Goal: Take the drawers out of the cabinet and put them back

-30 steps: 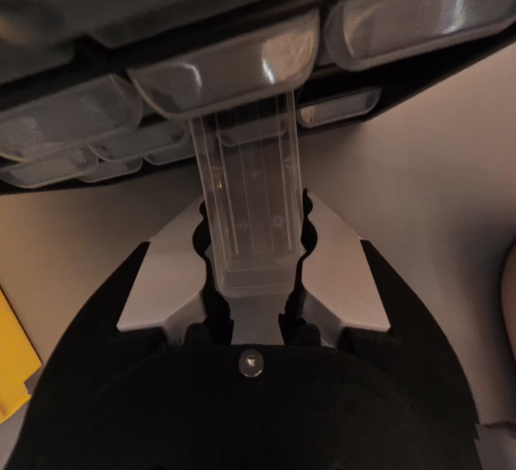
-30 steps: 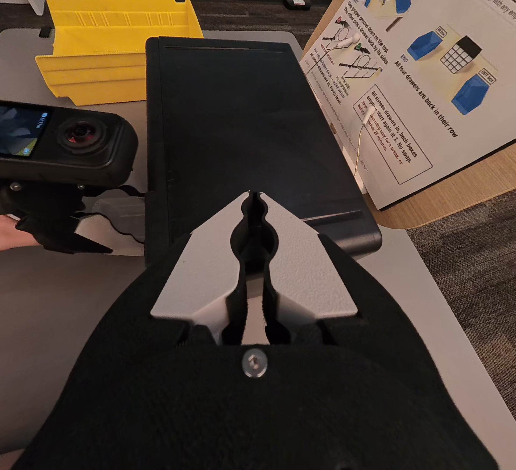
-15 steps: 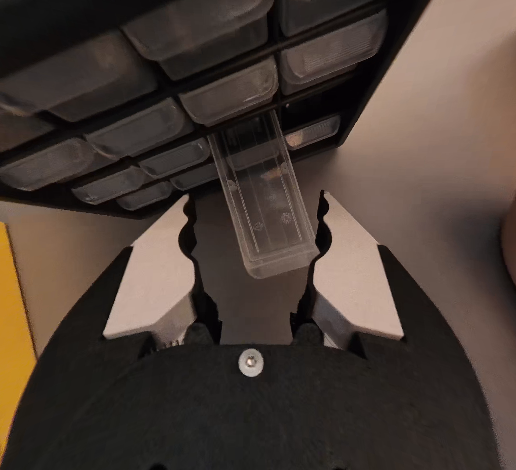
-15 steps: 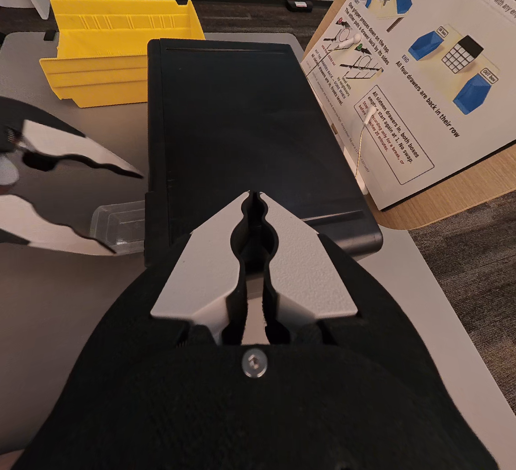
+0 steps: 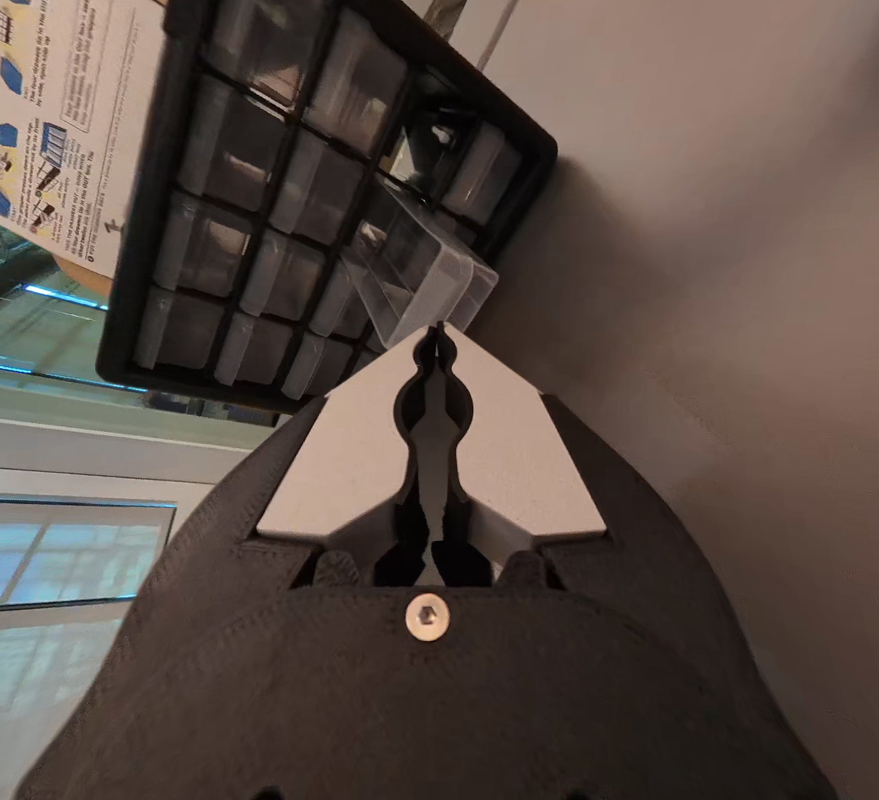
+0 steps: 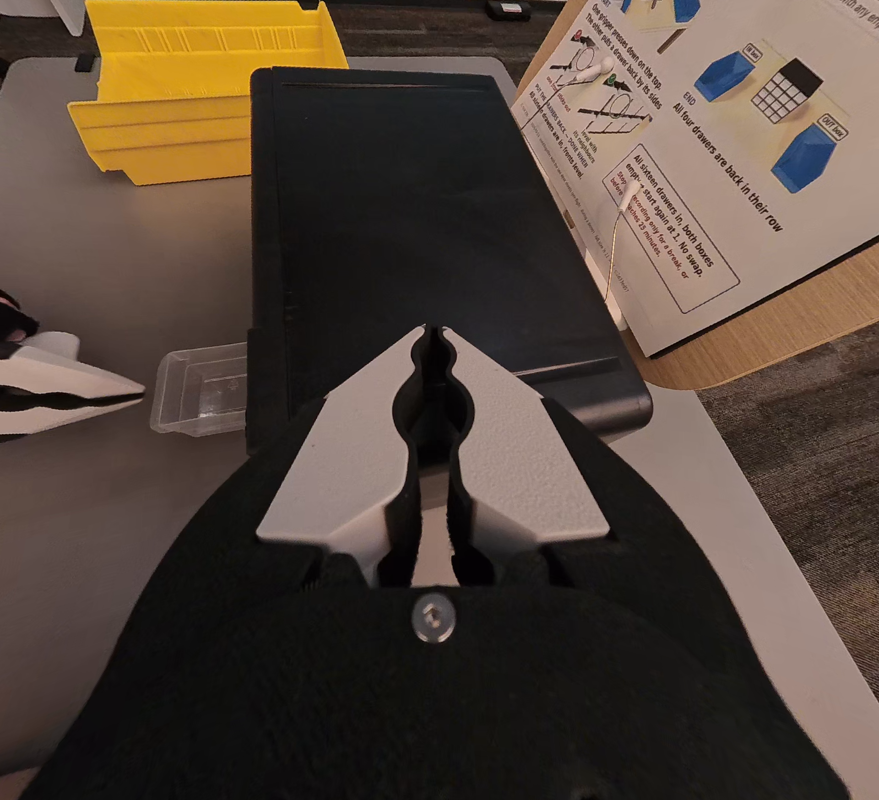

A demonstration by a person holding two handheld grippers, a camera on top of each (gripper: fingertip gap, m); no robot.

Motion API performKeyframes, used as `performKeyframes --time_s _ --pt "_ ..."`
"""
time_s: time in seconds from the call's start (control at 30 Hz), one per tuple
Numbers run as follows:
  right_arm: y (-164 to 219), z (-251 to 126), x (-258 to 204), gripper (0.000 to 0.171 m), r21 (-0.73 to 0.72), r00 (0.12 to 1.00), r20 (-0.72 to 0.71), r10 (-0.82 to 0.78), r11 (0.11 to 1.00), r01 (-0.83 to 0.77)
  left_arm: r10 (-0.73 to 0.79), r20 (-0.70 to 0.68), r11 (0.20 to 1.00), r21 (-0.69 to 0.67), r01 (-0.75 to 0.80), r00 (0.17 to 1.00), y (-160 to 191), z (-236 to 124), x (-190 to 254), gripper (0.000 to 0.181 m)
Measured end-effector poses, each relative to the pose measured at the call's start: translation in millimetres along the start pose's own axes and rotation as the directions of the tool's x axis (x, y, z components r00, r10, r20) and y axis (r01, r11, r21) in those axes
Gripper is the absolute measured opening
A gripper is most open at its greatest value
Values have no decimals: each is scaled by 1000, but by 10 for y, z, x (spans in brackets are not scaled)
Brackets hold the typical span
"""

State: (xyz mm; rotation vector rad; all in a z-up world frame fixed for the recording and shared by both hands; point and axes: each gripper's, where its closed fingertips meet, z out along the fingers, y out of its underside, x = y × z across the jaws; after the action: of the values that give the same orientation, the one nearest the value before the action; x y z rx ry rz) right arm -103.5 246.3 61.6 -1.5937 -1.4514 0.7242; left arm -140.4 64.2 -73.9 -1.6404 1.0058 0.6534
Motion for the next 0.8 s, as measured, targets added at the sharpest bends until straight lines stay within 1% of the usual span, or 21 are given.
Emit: performKeyframes --time_s 0.07,0.17,0.2,0.37,0.5,0.8 --pt "0 0 1 0 2 1000 2 1 1000 -1 26 8 999 -18 -26 1000 35 45 7 0" --pt "0 0 0 0 2 1000 4 1 1000 -1 119 66 993 -32 -117 991 58 70 -31 4" --pt "0 1 1 0 3 1000 5 0 1000 0 137 80 990 -31 -135 987 57 71 -31 3" --pt "0 0 2 0 5 1000 8 3 1000 -3 170 104 985 -25 -168 980 47 77 -22 5" --pt "1 0 2 0 6 1000 9 4 1000 -4 238 144 971 -35 -235 961 36 110 -58 6" --pt "2 1 2 0 8 1000 12 8 1000 -8 245 159 970 -50 -240 956 -30 301 -162 6"
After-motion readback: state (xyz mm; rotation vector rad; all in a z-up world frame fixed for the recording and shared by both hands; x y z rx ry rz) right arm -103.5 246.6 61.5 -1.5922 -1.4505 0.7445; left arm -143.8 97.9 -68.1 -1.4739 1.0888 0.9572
